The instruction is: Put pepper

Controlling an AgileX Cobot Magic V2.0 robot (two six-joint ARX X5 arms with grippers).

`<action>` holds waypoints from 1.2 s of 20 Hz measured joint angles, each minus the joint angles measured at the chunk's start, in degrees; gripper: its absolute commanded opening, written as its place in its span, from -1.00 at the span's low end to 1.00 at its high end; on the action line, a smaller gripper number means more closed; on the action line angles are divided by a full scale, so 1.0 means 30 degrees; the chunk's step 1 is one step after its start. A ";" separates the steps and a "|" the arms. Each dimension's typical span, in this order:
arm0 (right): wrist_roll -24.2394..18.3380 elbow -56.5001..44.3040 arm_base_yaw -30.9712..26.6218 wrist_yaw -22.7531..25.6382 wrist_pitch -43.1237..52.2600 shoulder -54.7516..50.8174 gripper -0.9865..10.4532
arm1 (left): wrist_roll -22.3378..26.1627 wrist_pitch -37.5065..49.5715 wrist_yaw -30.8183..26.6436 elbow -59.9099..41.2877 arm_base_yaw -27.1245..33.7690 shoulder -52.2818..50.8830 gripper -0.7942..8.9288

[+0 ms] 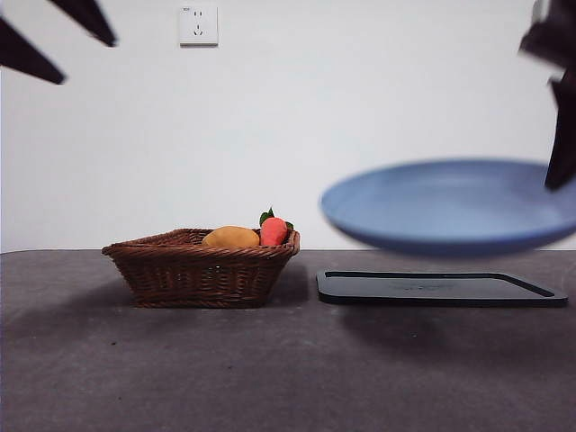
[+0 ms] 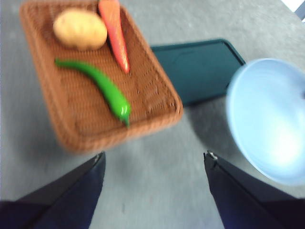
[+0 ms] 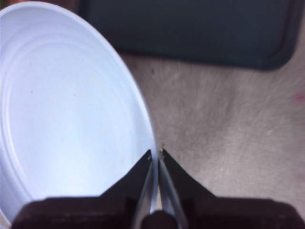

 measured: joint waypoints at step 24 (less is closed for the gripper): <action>0.0911 0.0000 -0.2703 -0.0015 -0.2550 -0.7752 -0.82 | 0.0015 -0.0816 -0.5209 1.1256 -0.1851 1.8782 -0.09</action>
